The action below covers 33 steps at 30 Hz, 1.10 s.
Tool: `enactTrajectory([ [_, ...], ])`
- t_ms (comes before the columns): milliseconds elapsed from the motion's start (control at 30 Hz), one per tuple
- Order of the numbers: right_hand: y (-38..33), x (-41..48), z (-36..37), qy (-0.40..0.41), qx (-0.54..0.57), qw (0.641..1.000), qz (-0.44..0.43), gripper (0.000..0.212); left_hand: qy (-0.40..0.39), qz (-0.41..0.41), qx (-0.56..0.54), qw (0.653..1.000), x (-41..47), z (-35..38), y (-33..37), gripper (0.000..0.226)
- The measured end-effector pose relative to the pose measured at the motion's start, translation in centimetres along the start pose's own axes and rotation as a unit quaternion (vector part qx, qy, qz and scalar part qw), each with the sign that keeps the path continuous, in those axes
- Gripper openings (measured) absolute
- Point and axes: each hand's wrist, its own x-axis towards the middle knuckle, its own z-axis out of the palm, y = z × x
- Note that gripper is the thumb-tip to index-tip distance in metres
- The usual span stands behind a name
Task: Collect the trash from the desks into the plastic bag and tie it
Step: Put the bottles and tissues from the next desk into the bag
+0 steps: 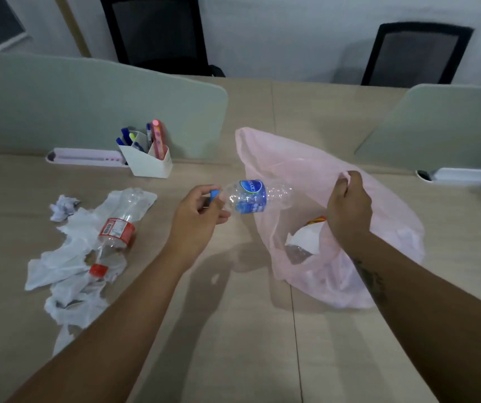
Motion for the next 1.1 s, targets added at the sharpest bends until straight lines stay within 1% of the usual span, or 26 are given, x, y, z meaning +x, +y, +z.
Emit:
enactTrajectory([
  [133,0.0,-0.1,-0.5,0.005,0.015,1.000,-0.005,0.030,-0.031,-0.010,-0.031,0.999,0.6,4.9,0.1,0.013],
  [200,0.2,0.2,-0.9,0.006,0.011,1.000,0.000,0.031,-0.038,-0.005,-0.019,0.999,0.9,6.6,-0.2,0.013],
  [267,0.4,0.9,-1.2,0.002,0.012,1.000,0.009,0.033,-0.065,0.011,0.074,0.995,1.3,7.5,-1.0,0.017],
  [333,0.5,1.4,-1.1,-0.019,0.018,1.000,0.013,0.038,-0.140,0.003,0.186,0.972,1.5,7.8,-1.8,0.037],
  [367,0.5,1.5,-0.9,-0.038,0.025,0.999,0.012,0.040,-0.178,-0.005,0.221,0.959,1.6,7.6,-2.1,0.046],
  [400,0.4,1.5,-0.5,-0.057,0.034,0.998,0.009,0.041,-0.193,-0.004,0.247,0.950,1.6,7.2,-2.4,0.051],
  [433,0.3,1.3,0.1,-0.077,0.041,0.996,0.004,0.041,-0.178,0.013,0.271,0.946,1.6,6.4,-2.7,0.050],
  [467,0.1,0.9,0.8,-0.096,0.045,0.994,-0.004,0.041,-0.132,0.040,0.296,0.945,1.6,5.2,-3.0,0.045],
  [533,-0.4,-0.2,2.7,-0.136,0.045,0.989,-0.025,0.038,-0.007,0.085,0.357,0.930,1.7,1.8,-3.5,0.037],
  [600,-1.2,-1.9,5.0,-0.169,0.040,0.984,-0.043,0.037,0.087,0.092,0.439,0.890,1.6,-2.9,-4.3,0.041],
  [633,-1.6,-2.7,6.1,-0.183,0.040,0.981,-0.051,0.036,0.117,0.070,0.483,0.865,1.4,-5.4,-4.9,0.049],
  [667,-2.0,-3.6,7.1,-0.198,0.042,0.978,-0.058,0.033,0.137,0.023,0.522,0.841,1.0,-8.0,-5.6,0.061],
  [733,-2.8,-5.1,8.9,-0.228,0.037,0.970,-0.079,0.030,0.162,-0.102,0.574,0.796,0.1,-12.8,-7.1,0.092],
  [800,-3.5,-6.2,10.1,-0.248,0.024,0.963,-0.105,0.029,0.178,-0.180,0.593,0.765,-1.1,-17.1,-8.6,0.118],
  [833,-3.7,-6.6,10.6,-0.251,0.017,0.961,-0.116,0.029,0.178,-0.203,0.592,0.760,-1.6,-18.9,-9.2,0.127],
  [900,-3.9,-6.9,11.3,-0.251,0.003,0.959,-0.131,0.028,0.157,-0.233,0.589,0.758,-2.3,-21.9,-10.6,0.137],
  [967,-3.7,-7.1,11.6,-0.244,-0.009,0.960,-0.139,0.027,0.131,-0.265,0.581,0.758,-2.4,-23.7,-11.9,0.139],
  [1000,-3.5,-7.1,11.6,-0.241,-0.014,0.960,-0.143,0.026,0.119,-0.275,0.597,0.744,-2.7,-23.8,-12.5,0.137],
  [1033,-3.4,-7.0,11.6,-0.240,-0.019,0.960,-0.145,0.026,0.116,-0.265,0.636,0.715,-3.2,-23.6,-12.8,0.129],
  [1067,-3.4,-6.9,11.6,-0.240,-0.024,0.959,-0.146,0.027,0.129,-0.229,0.680,0.685,-3.7,-23.2,-13.0,0.117],
  [1100,-3.3,-6.8,11.6,-0.239,-0.029,0.959,-0.147,0.028,0.138,-0.193,0.700,0.673,-4.3,-23.0,-13.1,0.099],
])
